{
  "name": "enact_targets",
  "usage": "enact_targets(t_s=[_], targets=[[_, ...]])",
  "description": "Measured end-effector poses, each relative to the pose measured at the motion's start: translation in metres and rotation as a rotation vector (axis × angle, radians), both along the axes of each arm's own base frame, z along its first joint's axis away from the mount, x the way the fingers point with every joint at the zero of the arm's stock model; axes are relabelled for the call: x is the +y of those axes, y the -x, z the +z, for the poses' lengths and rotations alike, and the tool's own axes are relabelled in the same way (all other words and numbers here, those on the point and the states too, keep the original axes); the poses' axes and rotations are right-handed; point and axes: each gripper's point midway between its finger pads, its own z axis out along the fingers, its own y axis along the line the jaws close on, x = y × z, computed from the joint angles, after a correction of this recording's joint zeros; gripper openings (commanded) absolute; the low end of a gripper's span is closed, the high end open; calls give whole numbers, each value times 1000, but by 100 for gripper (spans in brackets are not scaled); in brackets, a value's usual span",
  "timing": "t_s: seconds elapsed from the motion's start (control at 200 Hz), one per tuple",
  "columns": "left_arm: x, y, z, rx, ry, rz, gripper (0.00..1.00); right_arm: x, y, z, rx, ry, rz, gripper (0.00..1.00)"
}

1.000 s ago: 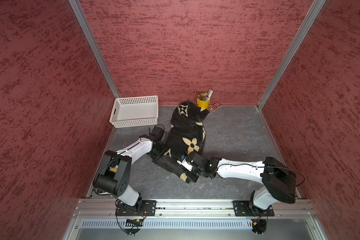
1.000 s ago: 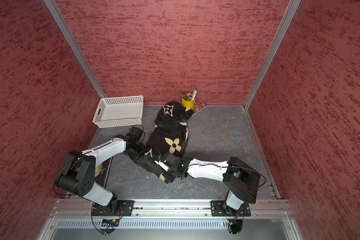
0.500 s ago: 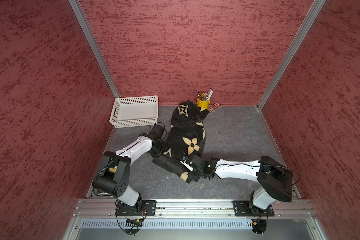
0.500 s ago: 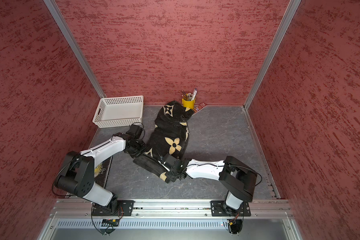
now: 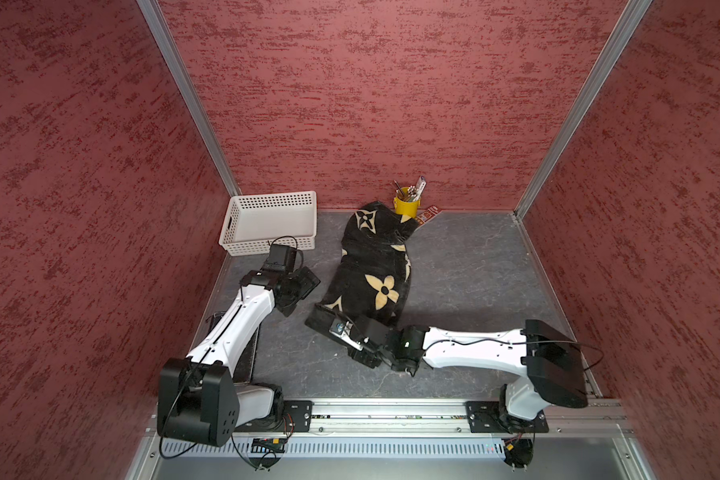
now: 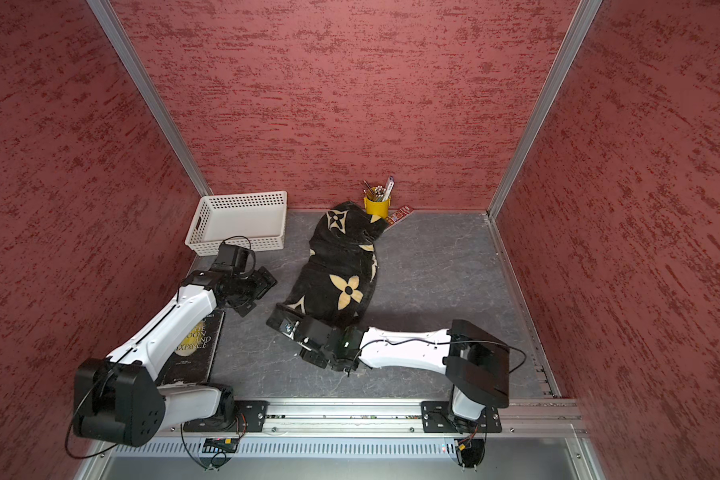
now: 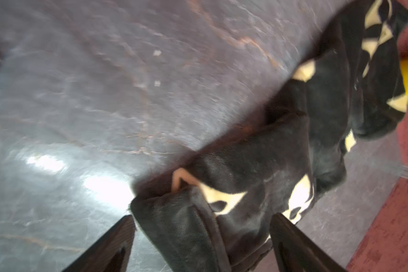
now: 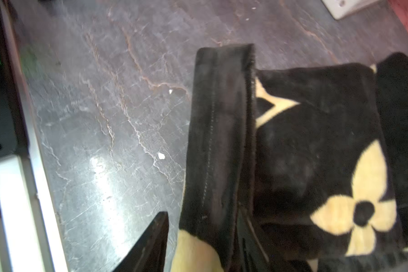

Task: Roll up the pillowcase
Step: Roll the pillowcase at the center of the board.

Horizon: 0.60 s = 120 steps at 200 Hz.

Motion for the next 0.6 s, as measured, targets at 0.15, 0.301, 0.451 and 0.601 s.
enact_targets(t_s=[0.15, 0.301, 0.451, 0.601], targets=[[21, 21, -6, 20, 10, 48, 100, 9, -5, -43, -68, 105, 37, 58], [28, 34, -8, 26, 23, 63, 100, 18, -18, -54, -147, 142, 48, 59], [29, 40, -10, 34, 37, 62, 100, 31, -28, -44, -217, 120, 57, 60], [29, 42, -12, 42, 43, 58, 100, 37, -32, -39, -247, 110, 65, 62]])
